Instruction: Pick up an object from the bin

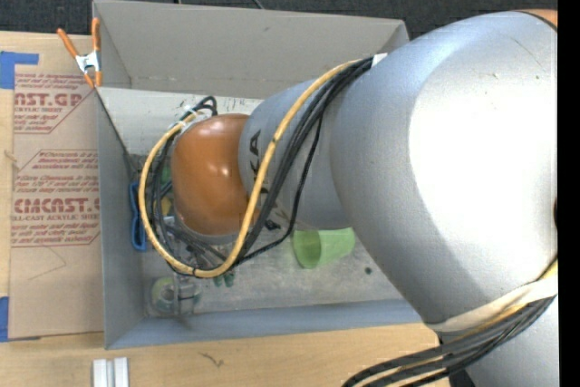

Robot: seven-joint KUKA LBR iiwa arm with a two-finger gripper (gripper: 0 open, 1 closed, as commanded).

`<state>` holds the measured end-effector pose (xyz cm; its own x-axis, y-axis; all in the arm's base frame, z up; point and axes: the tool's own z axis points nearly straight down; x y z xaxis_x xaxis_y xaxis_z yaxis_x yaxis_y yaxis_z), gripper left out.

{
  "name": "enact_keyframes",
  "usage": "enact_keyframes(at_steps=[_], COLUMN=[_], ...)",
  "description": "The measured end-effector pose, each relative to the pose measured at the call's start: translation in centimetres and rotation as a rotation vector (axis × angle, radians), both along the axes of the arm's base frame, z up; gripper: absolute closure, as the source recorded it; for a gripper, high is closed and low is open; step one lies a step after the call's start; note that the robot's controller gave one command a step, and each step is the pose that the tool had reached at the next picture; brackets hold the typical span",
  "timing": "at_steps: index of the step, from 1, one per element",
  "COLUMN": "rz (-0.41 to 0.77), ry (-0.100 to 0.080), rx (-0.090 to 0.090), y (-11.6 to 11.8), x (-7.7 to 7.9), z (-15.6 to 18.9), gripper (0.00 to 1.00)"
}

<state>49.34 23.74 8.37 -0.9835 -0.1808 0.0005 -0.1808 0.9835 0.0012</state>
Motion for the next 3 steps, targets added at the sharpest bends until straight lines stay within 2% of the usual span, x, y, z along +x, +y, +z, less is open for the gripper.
enact_keyframes(at_steps=[1, 2, 3], rz=[-0.001, 0.000, 0.000], ry=[0.000, 0.000, -0.001], rx=[0.000, 0.000, 0.001], y=[-0.01, 0.00, 0.05], x=[0.02, 0.00, 0.01], z=[0.00, 0.00, 0.07], gripper=[1.00, 0.00, 1.00])
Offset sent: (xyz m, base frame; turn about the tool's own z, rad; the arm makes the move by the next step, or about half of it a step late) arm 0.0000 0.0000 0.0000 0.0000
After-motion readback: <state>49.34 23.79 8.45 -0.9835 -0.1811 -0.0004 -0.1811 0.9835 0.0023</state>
